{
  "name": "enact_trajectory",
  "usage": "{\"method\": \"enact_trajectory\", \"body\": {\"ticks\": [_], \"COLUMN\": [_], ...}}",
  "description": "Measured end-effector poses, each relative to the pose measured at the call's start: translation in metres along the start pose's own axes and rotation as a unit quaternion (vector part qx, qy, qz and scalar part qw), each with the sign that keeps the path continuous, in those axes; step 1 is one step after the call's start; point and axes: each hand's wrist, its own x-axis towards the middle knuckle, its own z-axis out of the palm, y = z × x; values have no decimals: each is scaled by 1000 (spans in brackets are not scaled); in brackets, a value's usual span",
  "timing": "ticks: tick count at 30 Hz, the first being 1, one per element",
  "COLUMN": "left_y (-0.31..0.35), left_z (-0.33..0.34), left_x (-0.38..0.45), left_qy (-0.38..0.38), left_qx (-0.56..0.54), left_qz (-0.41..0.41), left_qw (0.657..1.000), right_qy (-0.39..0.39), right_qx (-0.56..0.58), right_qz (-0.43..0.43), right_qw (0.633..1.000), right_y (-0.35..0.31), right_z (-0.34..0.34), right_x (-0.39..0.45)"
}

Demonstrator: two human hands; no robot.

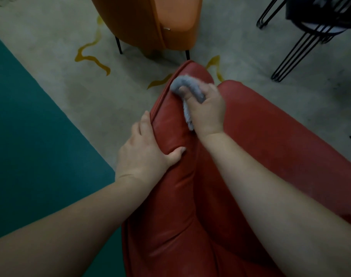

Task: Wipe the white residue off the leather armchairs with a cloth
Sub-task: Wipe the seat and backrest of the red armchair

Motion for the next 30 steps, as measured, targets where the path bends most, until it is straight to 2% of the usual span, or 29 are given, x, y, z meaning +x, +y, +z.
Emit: {"method": "enact_trajectory", "body": {"ticks": [4,8,11,17,22,26,30], "left_y": [0,1,0,0,0,0,1], "left_z": [0,-1,-1,0,-1,-1,1], "left_x": [0,0,0,0,0,1,1], "left_qy": [-11,-7,-4,-3,-15,-10,-1], "left_qx": [-8,5,5,13,14,16,19], "left_qz": [5,3,2,5,6,0,-2], "left_qw": [1000,1000,1000,1000,1000,1000,1000], "right_qy": [-34,-19,18,89,45,19,49], "right_qx": [-8,-56,-78,-12,28,-34,1], "right_qz": [-74,-116,-73,40,31,-21,55], "right_qw": [997,991,994,995,998,999,997], "right_y": [-2,0,3,15,16,15,17], "right_z": [-1,-1,-1,2,-3,-8,-5], "right_x": [-47,-22,14,27,-21,7,51]}}
